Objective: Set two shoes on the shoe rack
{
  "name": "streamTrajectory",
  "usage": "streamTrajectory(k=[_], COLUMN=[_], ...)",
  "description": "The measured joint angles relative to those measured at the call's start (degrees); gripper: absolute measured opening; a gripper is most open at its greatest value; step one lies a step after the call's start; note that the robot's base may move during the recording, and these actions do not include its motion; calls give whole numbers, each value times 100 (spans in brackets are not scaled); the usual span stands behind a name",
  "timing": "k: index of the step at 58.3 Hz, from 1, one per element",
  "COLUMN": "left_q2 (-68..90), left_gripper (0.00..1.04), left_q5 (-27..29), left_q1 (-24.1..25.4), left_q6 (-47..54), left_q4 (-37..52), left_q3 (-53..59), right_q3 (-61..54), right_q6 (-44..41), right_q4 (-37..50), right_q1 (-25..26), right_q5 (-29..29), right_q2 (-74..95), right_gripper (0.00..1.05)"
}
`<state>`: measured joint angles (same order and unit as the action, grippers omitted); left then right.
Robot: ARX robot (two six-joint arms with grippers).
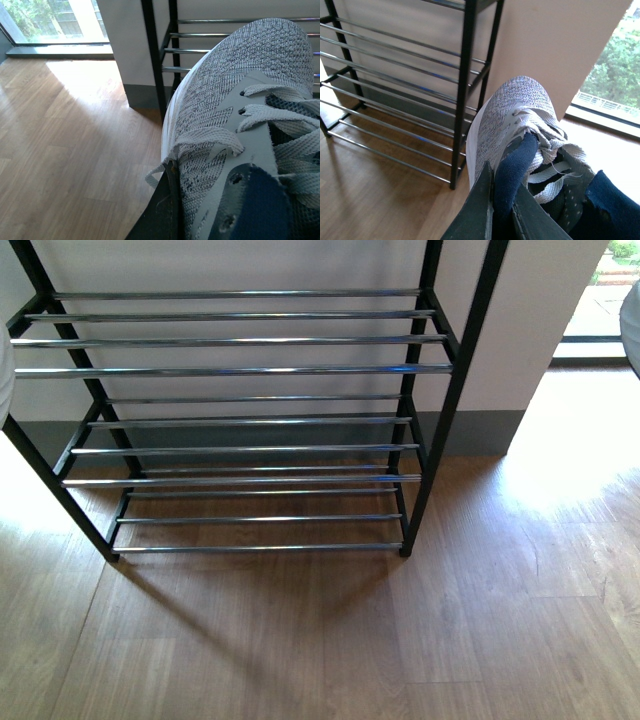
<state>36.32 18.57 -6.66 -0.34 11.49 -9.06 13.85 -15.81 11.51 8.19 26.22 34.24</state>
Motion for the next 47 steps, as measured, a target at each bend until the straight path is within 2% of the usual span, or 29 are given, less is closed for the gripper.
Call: streamTrajectory(k=[47], left_q2=[0], left_gripper=[2], left_q5=[17], left_q1=[4], left_q6=[0], left_q4=[-4], left_q3=[2], right_q3=[-17], right_q6=[2], right_q4=[0], right_q1=[-17], right_q5=[81], right_q2=[7], right_gripper=[1])
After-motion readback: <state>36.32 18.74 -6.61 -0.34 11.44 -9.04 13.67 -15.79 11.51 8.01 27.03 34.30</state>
